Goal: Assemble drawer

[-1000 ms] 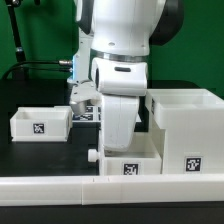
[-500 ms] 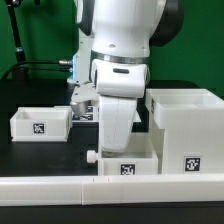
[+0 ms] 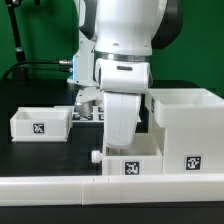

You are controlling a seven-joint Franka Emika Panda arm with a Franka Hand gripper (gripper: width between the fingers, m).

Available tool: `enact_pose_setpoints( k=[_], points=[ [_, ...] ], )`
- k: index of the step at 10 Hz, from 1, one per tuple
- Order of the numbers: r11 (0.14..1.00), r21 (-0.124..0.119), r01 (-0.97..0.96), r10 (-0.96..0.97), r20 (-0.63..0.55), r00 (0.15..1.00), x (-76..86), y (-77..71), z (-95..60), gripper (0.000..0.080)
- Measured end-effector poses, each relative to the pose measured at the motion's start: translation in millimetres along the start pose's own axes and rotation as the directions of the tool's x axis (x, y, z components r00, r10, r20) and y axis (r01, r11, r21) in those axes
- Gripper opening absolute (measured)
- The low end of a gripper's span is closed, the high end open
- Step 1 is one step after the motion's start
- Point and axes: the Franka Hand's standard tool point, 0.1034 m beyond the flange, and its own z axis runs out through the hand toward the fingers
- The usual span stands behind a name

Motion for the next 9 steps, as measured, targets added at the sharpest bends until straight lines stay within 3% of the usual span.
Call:
enact_pose_setpoints(
  k=[9],
  points=[
    [0.999, 0.019, 0.032, -0.033, 0.023, 0.999, -3.8, 0.0, 0.0, 0.0044]
  ],
)
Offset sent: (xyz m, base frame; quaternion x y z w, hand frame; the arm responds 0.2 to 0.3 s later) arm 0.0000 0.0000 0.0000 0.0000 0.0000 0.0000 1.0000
